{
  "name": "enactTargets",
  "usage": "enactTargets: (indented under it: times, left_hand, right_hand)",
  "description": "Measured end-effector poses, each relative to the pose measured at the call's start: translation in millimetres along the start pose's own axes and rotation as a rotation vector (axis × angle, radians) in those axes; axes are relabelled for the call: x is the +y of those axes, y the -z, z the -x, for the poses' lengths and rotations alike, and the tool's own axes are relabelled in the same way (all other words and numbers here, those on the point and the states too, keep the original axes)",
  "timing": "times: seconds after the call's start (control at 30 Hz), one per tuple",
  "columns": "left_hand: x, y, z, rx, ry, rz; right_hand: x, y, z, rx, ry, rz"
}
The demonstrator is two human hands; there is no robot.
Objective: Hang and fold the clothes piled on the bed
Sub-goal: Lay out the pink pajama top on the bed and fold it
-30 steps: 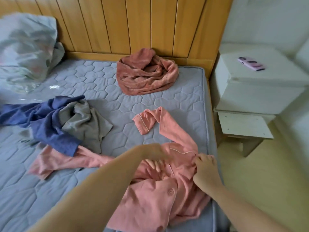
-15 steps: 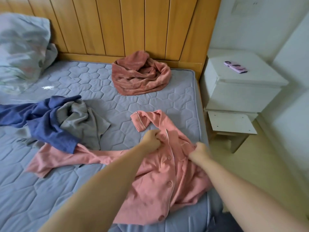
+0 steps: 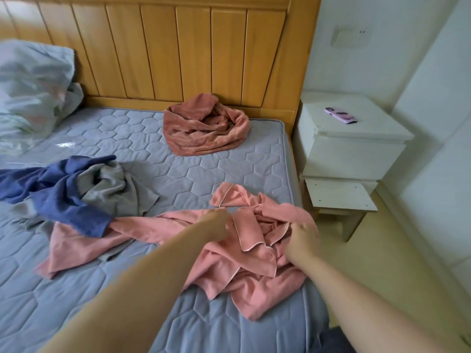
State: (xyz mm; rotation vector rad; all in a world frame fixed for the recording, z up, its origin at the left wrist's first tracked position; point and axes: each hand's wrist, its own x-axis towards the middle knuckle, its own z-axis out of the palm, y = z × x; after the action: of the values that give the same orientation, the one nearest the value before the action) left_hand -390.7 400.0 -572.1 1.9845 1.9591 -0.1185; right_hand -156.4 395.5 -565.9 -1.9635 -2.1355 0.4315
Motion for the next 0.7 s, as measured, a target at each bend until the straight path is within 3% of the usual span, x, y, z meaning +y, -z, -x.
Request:
enactTargets:
  times: [0.07, 0.17, 0.33, 0.4, 0.5, 0.57, 0.7]
  left_hand:
    - [1, -18, -1, -0.072, 0.001, 0.070]
    - [14, -35, 0, -0.047, -0.066, 0.101]
    - [25, -48, -9, -0.177, -0.034, 0.154]
    - [24, -46, -13, -0.022, 0.004, 0.166]
    - [22, -39, -19, 0.261, 0.041, -0.005]
    - [25, -37, -26, 0.354, -0.002, -0.052]
    - [45, -32, -47, 0.166, 0.070, 0.341]
  right_hand:
    - [-1, -11, 3, -0.038, 0.091, 0.068]
    - [1, -28, 7, -0.023, 0.322, 0.246]
    - [4, -29, 5, -0.078, 0.404, 0.389]
    - [4, -25, 2, -0.043, 0.409, 0.380]
    - [-2, -18, -6, -0.120, 0.383, 0.360]
    - [-5, -16, -15, -0.168, 0.423, 0.365]
    - [-9, -13, -31, -0.116, 0.638, 0.425]
